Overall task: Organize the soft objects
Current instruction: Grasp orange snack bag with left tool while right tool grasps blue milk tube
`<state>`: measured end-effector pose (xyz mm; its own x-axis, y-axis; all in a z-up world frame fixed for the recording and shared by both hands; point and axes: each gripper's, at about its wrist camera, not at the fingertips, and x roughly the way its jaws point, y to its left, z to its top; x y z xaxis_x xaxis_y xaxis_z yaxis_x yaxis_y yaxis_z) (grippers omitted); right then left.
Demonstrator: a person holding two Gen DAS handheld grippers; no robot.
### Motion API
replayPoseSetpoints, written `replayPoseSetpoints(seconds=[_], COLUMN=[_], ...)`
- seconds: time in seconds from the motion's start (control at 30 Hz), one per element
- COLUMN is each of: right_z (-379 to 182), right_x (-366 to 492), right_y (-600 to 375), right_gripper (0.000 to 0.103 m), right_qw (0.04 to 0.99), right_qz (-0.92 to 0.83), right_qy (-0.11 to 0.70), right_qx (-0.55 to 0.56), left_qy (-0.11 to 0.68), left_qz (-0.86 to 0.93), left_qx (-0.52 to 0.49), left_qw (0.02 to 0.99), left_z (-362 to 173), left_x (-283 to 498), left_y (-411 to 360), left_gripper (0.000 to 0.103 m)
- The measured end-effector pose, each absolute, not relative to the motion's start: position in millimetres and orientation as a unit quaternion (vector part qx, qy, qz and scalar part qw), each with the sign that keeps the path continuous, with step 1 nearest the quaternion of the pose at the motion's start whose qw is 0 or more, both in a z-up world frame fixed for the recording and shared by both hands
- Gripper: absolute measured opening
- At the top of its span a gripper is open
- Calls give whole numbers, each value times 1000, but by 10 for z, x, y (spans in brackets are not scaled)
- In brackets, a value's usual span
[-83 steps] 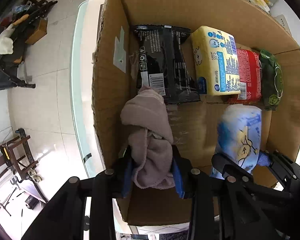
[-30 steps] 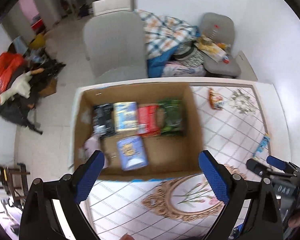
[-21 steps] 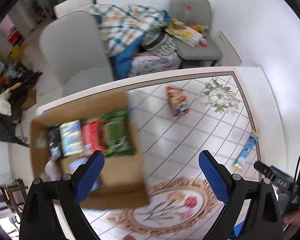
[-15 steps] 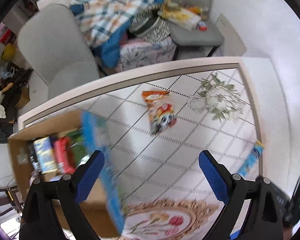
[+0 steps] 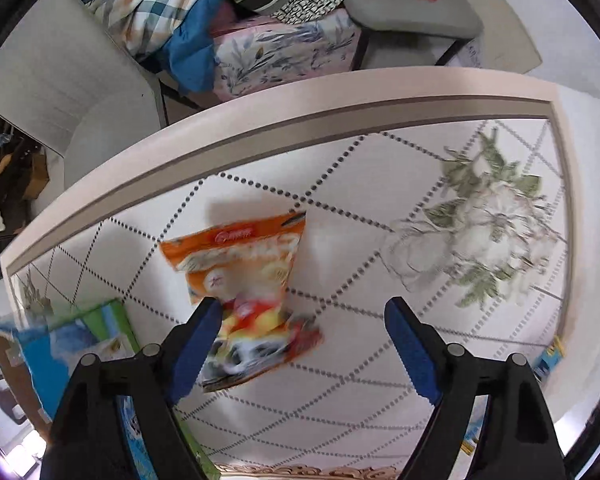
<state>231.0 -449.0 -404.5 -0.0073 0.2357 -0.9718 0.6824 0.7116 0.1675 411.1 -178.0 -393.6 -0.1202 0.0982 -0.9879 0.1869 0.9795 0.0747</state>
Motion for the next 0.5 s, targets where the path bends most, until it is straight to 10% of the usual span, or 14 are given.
replayPoseSetpoints(seconds=[0.17,0.4,0.5], right_z=[-4199,-4151,-4146], right_x=[2292,2302,2282], right_y=[-4415,-4312,-4328], right_gripper=[76,44,32], right_qw=[607,628,631], right_qz=[-175,-181,-180], right_qy=[701,700,699], right_qx=[330,289,285], left_qy=[743,729,734], left_qz=[-20,-8,-10], left_qx=[118,169,166], left_qw=[659,664,658], left_z=[-4014,-4047,-4078], left_x=[4181,4211,4215], left_y=[-1790,-1638,-1510], left_gripper=[82,39,37])
